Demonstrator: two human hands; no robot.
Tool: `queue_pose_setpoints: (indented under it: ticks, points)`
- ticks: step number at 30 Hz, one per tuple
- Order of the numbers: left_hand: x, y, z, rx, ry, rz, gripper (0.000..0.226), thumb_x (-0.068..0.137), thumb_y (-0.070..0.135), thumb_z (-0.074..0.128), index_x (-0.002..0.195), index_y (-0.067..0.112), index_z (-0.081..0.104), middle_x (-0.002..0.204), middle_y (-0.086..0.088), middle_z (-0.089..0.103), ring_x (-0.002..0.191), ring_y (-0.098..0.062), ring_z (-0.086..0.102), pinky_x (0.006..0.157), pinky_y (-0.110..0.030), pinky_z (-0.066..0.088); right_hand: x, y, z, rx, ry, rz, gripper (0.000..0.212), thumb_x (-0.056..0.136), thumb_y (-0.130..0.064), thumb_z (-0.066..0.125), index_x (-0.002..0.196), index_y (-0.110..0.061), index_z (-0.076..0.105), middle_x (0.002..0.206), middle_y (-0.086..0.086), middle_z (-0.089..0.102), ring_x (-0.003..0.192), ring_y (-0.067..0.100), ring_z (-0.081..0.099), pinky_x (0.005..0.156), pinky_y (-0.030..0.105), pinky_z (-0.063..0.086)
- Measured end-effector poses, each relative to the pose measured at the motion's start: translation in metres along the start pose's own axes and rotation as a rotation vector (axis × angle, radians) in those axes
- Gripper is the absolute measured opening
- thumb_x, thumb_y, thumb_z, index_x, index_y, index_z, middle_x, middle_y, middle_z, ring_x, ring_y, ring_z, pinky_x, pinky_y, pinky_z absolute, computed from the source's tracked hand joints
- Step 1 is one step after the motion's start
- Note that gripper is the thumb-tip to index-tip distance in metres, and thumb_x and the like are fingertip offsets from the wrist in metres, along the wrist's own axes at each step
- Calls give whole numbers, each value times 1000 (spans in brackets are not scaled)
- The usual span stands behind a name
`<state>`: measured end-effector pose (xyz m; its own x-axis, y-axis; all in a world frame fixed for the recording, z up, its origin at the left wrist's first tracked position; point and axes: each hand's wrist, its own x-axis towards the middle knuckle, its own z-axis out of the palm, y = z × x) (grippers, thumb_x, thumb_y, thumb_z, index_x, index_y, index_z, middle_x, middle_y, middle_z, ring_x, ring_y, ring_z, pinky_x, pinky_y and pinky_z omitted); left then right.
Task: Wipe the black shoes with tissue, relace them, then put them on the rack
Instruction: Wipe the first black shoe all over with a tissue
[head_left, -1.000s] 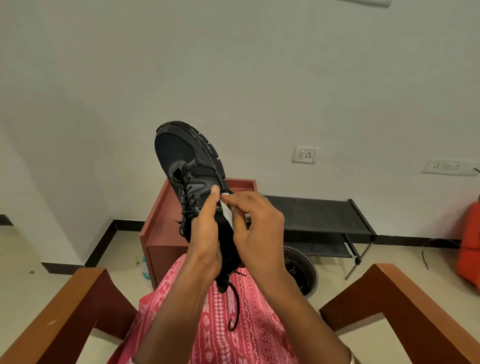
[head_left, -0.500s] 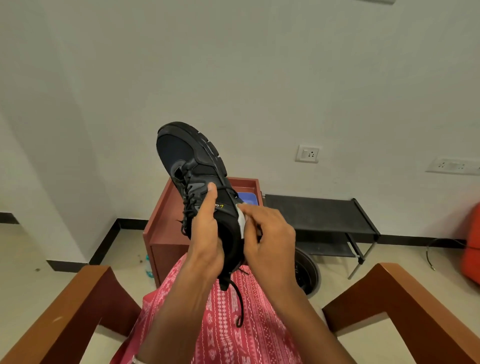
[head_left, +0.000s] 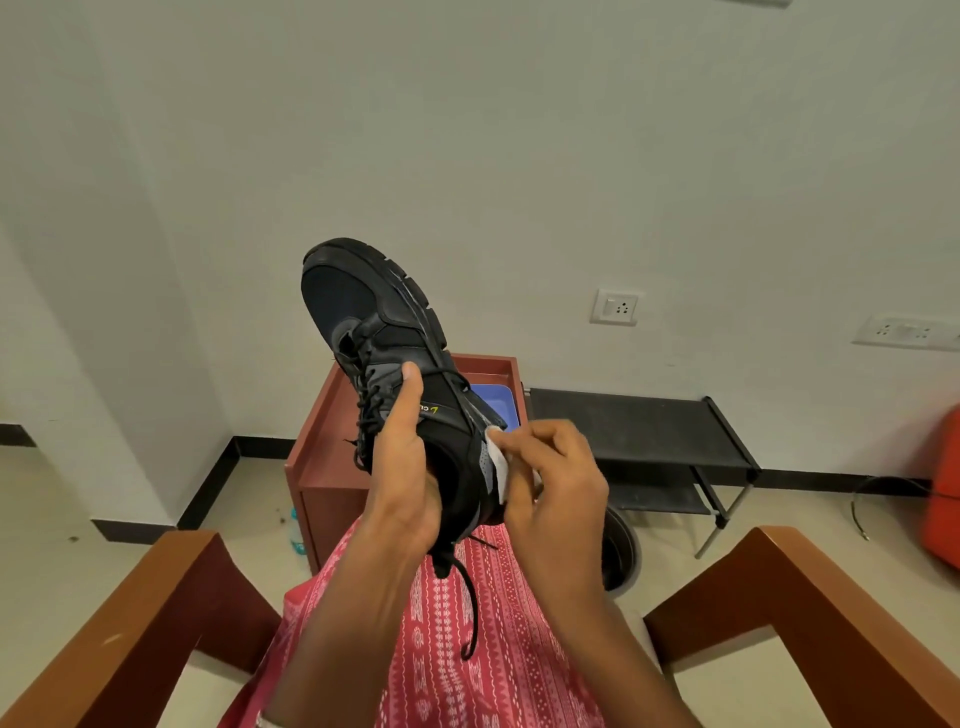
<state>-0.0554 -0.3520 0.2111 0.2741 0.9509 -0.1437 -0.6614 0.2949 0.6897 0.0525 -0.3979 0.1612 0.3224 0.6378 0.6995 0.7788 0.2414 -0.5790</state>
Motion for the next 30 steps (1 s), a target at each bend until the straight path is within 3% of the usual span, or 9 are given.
queue_pose_setpoints:
  ticks: [4, 6, 9, 12, 16, 19, 23, 27, 30]
  points:
    - [-2, -3, 3, 10, -18, -4, 56, 92, 56, 52, 102, 6, 75, 104, -17, 75, 92, -27, 74, 74, -33, 57, 32, -6, 11, 9, -15, -53, 22, 91, -2, 65, 104, -14, 78, 96, -1, 68, 91, 14, 64, 78, 25, 54]
    - [-1, -2, 4, 0, -11, 3, 58, 89, 57, 55, 106, 5, 74, 107, -17, 74, 95, -28, 73, 79, -36, 56, 35, -4, 14, 12, -11, -84, 24, 92, -5, 61, 106, -14, 78, 97, -1, 68, 92, 14, 63, 80, 24, 54]
    - [0, 0, -1, -41, -14, -17, 60, 92, 58, 51, 86, 7, 81, 102, -18, 75, 90, -28, 74, 79, -37, 57, 22, 0, 10, -17, -15, -129, 28, 95, -14, 56, 114, -16, 76, 99, -3, 67, 95, 9, 58, 82, 12, 45]
    - [1, 1, -1, -55, 21, 28, 58, 95, 56, 50, 73, 12, 81, 93, -14, 77, 81, -26, 75, 70, -35, 58, -6, 10, -1, -59, -14, -101, 35, 87, 0, 70, 116, -19, 74, 102, -5, 65, 96, 8, 57, 82, 13, 47]
    - [2, 5, 1, -44, 53, 71, 50, 96, 46, 53, 66, 18, 81, 83, -7, 77, 75, -21, 75, 71, -35, 57, -31, 16, -8, -45, 33, -43, 48, 79, 15, 73, 116, -16, 74, 105, -7, 65, 97, 6, 60, 87, 8, 47]
    - [5, 10, -1, -72, 89, 82, 19, 90, 28, 67, 86, 12, 76, 92, -11, 76, 83, -26, 74, 79, -39, 57, -31, 11, -4, -36, 80, -31, 55, 78, 17, 72, 122, -16, 70, 113, -12, 57, 105, 1, 54, 93, 3, 42]
    - [5, 16, -5, -171, 99, 24, 8, 88, 16, 69, 87, 9, 72, 92, -13, 76, 83, -28, 75, 86, -45, 56, -22, -1, 0, -46, 125, -83, 58, 80, 16, 70, 129, -14, 64, 123, 4, 62, 118, 6, 50, 103, 7, 40]
    - [9, 17, -11, -286, 58, -60, 44, 85, 17, 72, 125, 2, 62, 118, -21, 70, 108, -39, 68, 104, -54, 47, -13, -3, 6, -88, 160, -145, 49, 84, 13, 61, 128, -7, 66, 119, 11, 63, 115, 16, 54, 103, 14, 43]
    - [9, 15, -12, -319, 45, -137, 46, 88, 18, 71, 129, 0, 59, 122, -24, 67, 112, -41, 66, 107, -54, 44, -11, 4, 10, -74, 159, -140, 38, 90, 1, 56, 126, -6, 67, 113, 10, 66, 109, 16, 56, 97, 23, 49]
